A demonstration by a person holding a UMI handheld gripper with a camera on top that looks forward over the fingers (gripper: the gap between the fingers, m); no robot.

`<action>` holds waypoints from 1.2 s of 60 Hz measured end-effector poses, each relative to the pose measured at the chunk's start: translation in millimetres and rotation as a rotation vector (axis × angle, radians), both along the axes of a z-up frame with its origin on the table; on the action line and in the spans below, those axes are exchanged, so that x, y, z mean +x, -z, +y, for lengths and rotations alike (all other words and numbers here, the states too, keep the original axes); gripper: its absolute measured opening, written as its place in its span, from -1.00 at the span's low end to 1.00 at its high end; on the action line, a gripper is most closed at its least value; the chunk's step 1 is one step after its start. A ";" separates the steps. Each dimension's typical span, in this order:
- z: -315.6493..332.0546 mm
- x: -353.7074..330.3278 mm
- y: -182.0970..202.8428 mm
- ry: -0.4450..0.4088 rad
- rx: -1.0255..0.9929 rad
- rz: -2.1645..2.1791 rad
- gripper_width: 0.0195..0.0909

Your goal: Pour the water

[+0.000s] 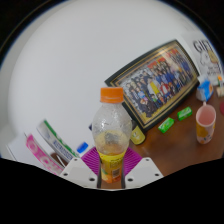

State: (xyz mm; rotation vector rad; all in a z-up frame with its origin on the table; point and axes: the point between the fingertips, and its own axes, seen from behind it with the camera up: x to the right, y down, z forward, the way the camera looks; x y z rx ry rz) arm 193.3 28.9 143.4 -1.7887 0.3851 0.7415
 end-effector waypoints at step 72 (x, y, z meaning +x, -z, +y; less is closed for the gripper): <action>29.5 235.0 -63.3 0.059 0.010 0.368 -0.81</action>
